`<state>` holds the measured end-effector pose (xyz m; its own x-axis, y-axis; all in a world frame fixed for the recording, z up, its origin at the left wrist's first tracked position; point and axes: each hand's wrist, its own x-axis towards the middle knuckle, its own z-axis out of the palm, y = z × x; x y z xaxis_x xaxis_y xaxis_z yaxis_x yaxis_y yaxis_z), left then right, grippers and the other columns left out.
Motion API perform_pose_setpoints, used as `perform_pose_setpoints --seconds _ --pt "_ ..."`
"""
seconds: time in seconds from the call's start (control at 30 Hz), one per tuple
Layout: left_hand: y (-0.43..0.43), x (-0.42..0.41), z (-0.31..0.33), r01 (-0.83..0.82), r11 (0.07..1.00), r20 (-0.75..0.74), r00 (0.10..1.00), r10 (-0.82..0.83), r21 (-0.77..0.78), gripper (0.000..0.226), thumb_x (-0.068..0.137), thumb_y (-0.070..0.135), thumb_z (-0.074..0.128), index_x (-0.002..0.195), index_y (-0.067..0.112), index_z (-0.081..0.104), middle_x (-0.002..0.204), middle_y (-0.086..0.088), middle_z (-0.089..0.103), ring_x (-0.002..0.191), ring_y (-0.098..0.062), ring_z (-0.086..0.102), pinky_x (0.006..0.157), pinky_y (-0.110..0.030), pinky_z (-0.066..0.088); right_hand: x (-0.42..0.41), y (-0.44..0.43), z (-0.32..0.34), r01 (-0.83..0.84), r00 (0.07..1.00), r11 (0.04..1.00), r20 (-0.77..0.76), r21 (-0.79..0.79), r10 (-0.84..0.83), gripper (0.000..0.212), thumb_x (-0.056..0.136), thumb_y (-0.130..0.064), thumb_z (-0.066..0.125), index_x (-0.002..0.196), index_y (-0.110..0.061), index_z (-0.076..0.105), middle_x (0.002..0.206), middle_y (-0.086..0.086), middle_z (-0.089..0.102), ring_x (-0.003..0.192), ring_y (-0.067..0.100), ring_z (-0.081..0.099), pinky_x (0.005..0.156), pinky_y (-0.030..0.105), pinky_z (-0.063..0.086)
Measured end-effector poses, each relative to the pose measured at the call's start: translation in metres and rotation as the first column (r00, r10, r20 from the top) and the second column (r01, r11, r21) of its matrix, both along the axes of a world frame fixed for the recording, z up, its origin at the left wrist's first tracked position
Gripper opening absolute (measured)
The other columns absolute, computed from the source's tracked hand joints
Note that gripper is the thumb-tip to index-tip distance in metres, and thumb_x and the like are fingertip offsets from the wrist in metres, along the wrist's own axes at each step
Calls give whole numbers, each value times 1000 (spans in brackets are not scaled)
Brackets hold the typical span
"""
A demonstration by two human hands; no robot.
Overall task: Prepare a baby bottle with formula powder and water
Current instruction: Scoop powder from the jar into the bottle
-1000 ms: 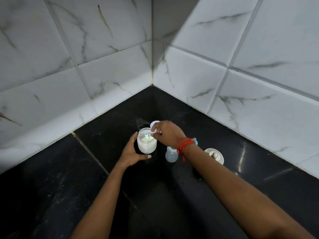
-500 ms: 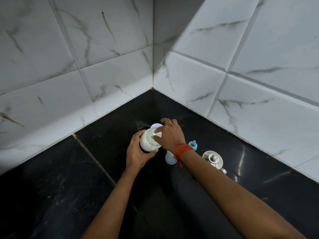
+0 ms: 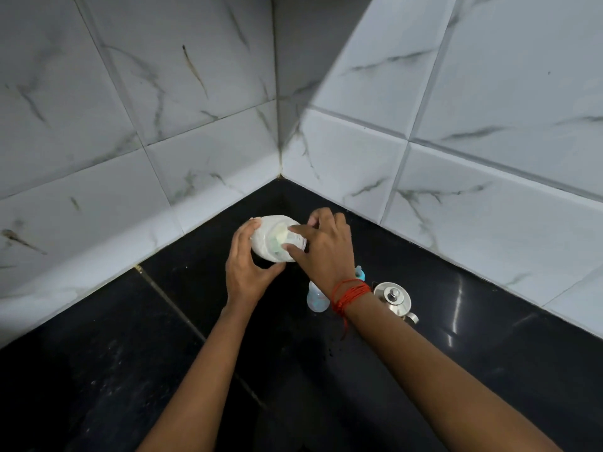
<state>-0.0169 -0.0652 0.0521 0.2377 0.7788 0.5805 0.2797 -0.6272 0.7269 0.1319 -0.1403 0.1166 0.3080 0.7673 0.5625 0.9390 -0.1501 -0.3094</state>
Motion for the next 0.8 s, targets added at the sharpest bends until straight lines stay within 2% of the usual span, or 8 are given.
perform_pose_setpoints --seconds 0.13,0.27,0.37,0.43,0.5,0.67,0.73,0.8 --pt "-4 4 0 58 998 -14 998 -58 37 90 68 24 99 143 14 51 152 -2 51 143 -16 50 111 -17 42 -2 -4 3 -11 1000 988 4 -154 12 38 70 -45 80 104 -27 77 142 7 52 113 34 50 88 46 46" --pt "-11 7 -1 104 992 -48 994 -101 75 89 70 26 98 143 15 49 152 -7 52 145 -16 48 112 -24 44 -1 -6 16 -81 997 944 -9 -320 83 31 78 -31 77 105 -17 76 158 5 35 125 33 44 97 48 43" --pt "-12 8 -2 113 991 -39 993 -110 78 88 69 25 99 142 15 50 150 -7 54 144 -18 49 113 -29 46 3 -10 20 -116 988 897 41 -427 147 31 90 -19 65 117 -31 73 157 -2 34 128 28 41 104 43 41" --pt "-13 8 -3 117 990 -48 992 -113 83 87 69 25 99 141 16 51 149 -5 55 143 -17 50 111 -34 49 6 -15 25 -162 980 848 16 -504 196 42 90 -10 65 118 -40 70 154 -1 37 128 28 41 105 42 40" --pt "-12 7 -3 127 988 -67 990 -121 89 86 69 26 98 141 16 51 148 -3 55 143 -18 50 109 -39 51 8 -18 32 -176 974 819 26 -546 227 45 87 -8 68 118 -41 70 154 0 36 129 28 40 107 43 40" --pt "-7 5 -2 160 985 -114 982 -152 61 84 69 27 99 139 15 54 149 -1 54 140 -18 53 109 -42 52 14 -19 34 -234 962 755 -33 -613 271 36 91 -17 61 117 -40 71 157 1 31 131 30 38 108 47 39" --pt "-5 2 -2 171 984 -127 978 -163 53 84 69 27 98 139 15 55 149 3 53 139 -16 53 109 -38 51 17 -19 30 -287 957 750 -141 -596 254 28 90 -30 60 113 -34 74 155 -1 33 130 29 40 107 46 40" --pt "-5 1 -4 179 983 -127 977 -171 50 83 69 27 98 139 15 54 149 7 52 139 -13 53 110 -31 49 21 -19 26 -361 932 745 -254 -561 260 26 80 -41 70 104 -35 77 152 -3 37 129 28 42 107 43 42"
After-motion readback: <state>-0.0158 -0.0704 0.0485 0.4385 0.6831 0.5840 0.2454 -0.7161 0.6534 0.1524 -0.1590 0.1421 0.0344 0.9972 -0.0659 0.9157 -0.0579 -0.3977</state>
